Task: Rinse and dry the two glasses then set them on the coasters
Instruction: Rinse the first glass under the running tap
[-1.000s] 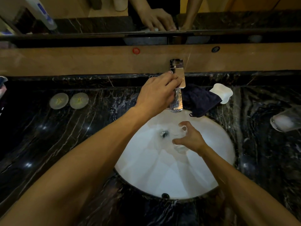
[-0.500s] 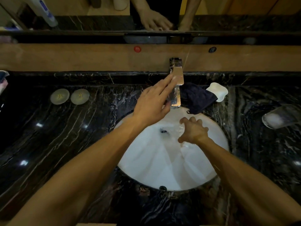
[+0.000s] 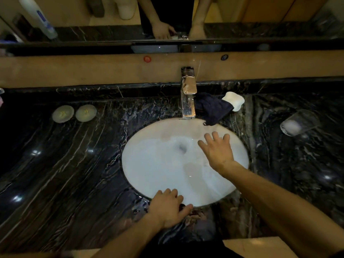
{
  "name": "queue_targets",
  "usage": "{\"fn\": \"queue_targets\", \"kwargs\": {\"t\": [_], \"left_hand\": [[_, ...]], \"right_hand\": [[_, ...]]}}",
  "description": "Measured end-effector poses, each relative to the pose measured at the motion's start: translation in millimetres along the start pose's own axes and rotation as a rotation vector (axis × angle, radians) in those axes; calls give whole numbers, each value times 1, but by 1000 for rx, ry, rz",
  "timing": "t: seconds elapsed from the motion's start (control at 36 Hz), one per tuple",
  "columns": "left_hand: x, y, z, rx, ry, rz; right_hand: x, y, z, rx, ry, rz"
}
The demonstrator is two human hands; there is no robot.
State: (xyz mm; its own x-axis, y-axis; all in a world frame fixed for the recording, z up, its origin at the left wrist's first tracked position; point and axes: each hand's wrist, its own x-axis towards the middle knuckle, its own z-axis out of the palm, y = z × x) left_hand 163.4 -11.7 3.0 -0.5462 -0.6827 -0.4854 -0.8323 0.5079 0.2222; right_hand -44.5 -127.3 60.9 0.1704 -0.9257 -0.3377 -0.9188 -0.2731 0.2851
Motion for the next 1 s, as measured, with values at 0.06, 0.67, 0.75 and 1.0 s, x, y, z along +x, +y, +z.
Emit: {"fn": "queue_targets", "kwargs": {"t": [0.06,0.67,0.75,1.0], "left_hand": [[0,3,1,3,18,-12],[68,125,6,-148,91,-176],[71,126,5,-183,101,-202],[76,131,-2,-155,74,-257]], "right_hand": [[-11,2,4,-55,30,-67],[-82,149,52,1377,475,584],[-76,172,67,1408,512,567],[-33,196,91,1470,510,502]]}}
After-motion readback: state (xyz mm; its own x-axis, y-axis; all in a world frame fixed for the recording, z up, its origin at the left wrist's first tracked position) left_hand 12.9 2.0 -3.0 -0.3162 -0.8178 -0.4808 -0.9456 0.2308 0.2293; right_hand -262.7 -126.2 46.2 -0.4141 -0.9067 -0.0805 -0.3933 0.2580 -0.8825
